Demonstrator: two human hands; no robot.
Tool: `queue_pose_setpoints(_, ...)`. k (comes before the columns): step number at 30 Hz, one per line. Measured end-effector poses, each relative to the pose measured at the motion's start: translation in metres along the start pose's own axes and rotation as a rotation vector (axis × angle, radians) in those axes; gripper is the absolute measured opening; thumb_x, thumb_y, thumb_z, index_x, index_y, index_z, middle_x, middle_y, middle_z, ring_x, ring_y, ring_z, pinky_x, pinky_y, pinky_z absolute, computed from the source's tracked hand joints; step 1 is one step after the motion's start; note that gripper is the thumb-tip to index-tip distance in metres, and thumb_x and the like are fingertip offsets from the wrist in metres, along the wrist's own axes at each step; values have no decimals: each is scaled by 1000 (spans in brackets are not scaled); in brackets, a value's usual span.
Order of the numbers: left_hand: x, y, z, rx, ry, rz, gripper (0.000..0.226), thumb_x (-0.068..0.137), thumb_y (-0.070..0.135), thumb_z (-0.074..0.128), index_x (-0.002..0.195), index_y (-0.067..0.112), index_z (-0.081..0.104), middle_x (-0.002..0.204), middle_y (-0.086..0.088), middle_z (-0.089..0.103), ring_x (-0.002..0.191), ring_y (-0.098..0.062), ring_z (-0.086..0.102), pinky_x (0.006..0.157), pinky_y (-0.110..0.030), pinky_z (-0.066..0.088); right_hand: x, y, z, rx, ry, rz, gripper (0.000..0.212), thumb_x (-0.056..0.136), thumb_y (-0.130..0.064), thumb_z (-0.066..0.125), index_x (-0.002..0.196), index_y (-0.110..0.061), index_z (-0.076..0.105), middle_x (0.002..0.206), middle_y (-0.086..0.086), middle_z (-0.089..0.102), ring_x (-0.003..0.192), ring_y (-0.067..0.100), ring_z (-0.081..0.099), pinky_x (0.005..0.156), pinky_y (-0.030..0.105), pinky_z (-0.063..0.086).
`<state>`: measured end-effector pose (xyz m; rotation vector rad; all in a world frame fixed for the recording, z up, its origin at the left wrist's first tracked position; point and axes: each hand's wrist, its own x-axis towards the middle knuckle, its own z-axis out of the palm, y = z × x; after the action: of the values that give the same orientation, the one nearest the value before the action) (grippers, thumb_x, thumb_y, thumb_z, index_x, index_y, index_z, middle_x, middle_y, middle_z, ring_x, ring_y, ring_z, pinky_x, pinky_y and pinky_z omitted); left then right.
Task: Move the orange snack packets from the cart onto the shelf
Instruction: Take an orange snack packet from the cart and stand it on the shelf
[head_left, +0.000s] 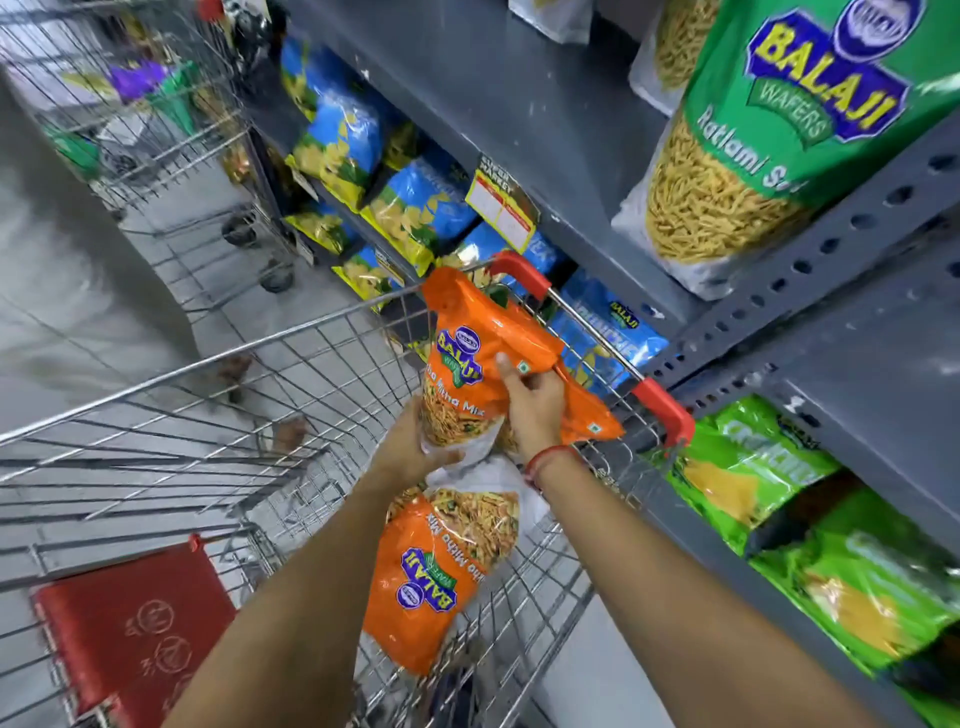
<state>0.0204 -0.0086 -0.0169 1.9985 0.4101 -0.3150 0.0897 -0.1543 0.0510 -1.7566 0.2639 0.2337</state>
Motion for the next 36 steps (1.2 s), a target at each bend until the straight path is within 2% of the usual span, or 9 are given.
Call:
queue_pose_setpoints(2, 5, 0, 7, -176, 13, 16, 95, 61, 29, 85, 137, 25, 28, 135, -5, 52, 116, -13, 50, 105, -35, 39, 8, -17, 7, 24, 46, -63, 28, 82, -25, 69, 60, -20, 51, 52, -8, 50, 37, -9, 45, 39, 5, 35)
queue_pose_setpoints(7, -11, -10, 13, -189, -36, -64, 104, 59, 39, 84, 141, 29, 20, 140, -4, 46, 119, -16, 46, 96, -25, 37, -2, -24, 3, 11, -34, -105, 54, 78, -27, 72, 41, -25, 33, 32, -13, 35, 32, -1, 29, 37, 12, 29)
queue_pose_setpoints(11, -22, -7, -1, -166, -63, -137, 109, 62, 40, 82, 146, 23, 15, 148, -15, 38, 130, -31, 42, 107, -44, 35, -16, -48, -4, 6, -160, -155, 33, 78, -27, 72, 58, -15, 49, 55, 6, 44, 55, 20, 43, 55, 38, 44)
queue_pose_setpoints(16, -45, 31, -35, -261, -74, -44, 111, 53, 41, 86, 141, 24, 21, 143, -4, 42, 131, -27, 40, 113, -45, 29, -42, -99, -30, 59, -278, -290, 24, 81, -19, 69, 59, -23, 63, 54, -8, 67, 52, 8, 62, 50, 21, 51)
queue_pose_setpoints(20, -79, 75, -53, -290, -100, 60, 118, 36, 55, 87, 133, 17, 31, 132, -2, 53, 114, -14, 54, 108, -39, 38, -67, -136, -70, 189, -219, -370, 9, 79, -14, 70, 71, -12, 68, 80, 20, 73, 71, 20, 64, 66, 40, 56)
queue_pose_setpoints(23, -100, 109, -54, -271, -116, 151, 104, 38, 54, 87, 127, 22, 42, 132, -5, 55, 121, -20, 52, 109, -46, 38, -86, -161, -103, 377, -179, -385, 15, 79, -9, 68, 66, -16, 67, 65, -4, 72, 63, 11, 64, 64, 28, 55)
queue_pose_setpoints(28, -121, 187, -20, -166, -142, 334, 79, 43, 42, 88, 110, 27, 48, 119, -6, 62, 110, -19, 60, 100, -47, 47, -116, -203, -165, 509, -179, -470, 14, 83, -7, 63, 74, -16, 69, 71, -3, 75, 67, 11, 70, 66, 30, 60)
queue_pose_setpoints(34, -129, 268, 42, -158, -161, 541, 62, 57, 18, 88, 105, 38, 56, 103, 30, 68, 98, 11, 61, 77, -5, 47, -127, -229, -277, 464, -23, -612, 10, 85, -10, 62, 81, -17, 67, 75, -6, 76, 72, 11, 72, 62, 24, 57)
queue_pose_setpoints(36, -126, 293, 63, -149, -192, 564, 60, 54, 20, 89, 103, 33, 58, 97, 26, 71, 94, 10, 63, 75, -9, 52, -124, -230, -316, 450, 62, -644, 10, 85, -10, 62, 81, -17, 66, 76, -6, 76, 73, 11, 72, 64, 25, 57)
